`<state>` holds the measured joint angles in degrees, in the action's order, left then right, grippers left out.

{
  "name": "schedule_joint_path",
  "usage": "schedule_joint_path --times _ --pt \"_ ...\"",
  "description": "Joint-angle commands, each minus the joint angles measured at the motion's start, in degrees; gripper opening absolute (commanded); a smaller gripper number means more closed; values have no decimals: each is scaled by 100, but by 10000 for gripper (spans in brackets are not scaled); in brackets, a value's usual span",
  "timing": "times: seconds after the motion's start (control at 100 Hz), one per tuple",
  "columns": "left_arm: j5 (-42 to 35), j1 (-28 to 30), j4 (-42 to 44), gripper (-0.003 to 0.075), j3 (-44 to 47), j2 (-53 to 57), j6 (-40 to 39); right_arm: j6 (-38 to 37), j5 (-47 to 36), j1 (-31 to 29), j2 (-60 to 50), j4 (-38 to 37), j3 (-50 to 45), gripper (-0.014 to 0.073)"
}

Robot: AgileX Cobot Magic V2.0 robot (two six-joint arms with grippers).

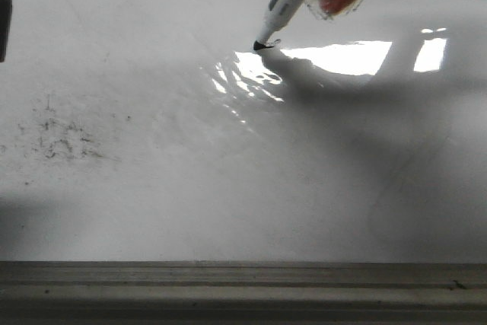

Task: Write number 8 on whiteboard

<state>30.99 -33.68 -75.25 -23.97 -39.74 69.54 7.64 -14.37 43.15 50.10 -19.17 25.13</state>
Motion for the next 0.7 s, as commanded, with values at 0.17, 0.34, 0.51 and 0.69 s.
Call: schedule_joint_path --times 0.17,0.34,0.51,0.69 --pt "135 -14 -225 -20 -164 7 -7 -14 360 -39 119 47 167 -62" --pt "135 -14 -225 -20 -164 7 -7 -24 778 -28 119 47 167 -63" --pt "135 -14 -225 -20 -164 7 -7 -24 1296 -5 108 47 167 -63" --pt "135 -14 -225 -20 -164 7 -7 -24 1585 -5 -54 87 167 -63"
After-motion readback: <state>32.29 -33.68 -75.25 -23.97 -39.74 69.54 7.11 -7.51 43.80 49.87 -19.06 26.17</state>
